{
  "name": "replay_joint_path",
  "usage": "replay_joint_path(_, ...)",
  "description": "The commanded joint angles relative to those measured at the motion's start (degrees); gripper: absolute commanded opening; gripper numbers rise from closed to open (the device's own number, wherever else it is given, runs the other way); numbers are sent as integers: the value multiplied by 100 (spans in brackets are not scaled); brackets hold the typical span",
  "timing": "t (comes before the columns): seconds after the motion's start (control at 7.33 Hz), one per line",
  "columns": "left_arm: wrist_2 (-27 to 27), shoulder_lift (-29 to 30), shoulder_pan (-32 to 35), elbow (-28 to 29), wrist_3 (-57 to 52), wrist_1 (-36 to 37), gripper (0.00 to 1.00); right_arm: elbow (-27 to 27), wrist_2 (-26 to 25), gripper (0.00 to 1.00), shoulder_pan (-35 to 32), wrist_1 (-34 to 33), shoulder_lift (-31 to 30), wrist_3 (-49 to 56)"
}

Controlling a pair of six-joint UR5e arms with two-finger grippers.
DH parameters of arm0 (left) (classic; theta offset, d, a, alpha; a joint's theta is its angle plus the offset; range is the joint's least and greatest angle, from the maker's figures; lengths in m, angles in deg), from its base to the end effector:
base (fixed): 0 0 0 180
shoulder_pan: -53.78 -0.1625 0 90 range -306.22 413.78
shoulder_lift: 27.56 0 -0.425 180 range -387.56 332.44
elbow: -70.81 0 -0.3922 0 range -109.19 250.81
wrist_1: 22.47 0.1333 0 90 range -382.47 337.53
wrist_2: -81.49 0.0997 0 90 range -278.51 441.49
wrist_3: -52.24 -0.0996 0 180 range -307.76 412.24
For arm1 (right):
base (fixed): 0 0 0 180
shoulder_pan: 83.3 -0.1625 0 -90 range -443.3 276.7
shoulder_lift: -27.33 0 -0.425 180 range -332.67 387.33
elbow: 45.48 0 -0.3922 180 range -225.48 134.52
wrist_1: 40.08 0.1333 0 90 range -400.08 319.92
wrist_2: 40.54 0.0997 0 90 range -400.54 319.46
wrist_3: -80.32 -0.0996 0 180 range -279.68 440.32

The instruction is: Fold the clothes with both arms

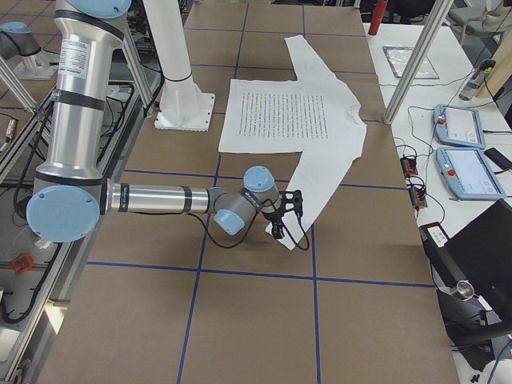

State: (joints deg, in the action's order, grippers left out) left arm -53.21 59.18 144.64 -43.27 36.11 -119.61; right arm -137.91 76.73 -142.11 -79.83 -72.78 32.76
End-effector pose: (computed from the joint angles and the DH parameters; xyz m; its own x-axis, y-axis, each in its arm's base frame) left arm -0.0702 -0.4627 0.4632 0.6912 0.5519 -0.4666 -0.1861 0.7598 0.6230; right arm -0.1567 -0.4281 0.6311 0.6863 -0.0246 0.7269 -0.1853 0.9605 0.2075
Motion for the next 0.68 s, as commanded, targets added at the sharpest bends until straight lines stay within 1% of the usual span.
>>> replay_joint_path(0.0, -4, -34, 2, -36, -4, -6, 100, 102, -194, 67, 263, 3, 0, -43)
replay_joint_path(0.27, 5, -51, 11, -44, -4, -6, 100, 155, -213, 63, 422, 12, -8, -43)
replay_joint_path(0.55, 5, -51, 28, -71, -13, -6, 100, 190, -265, 61, 528, 12, -34, -43)
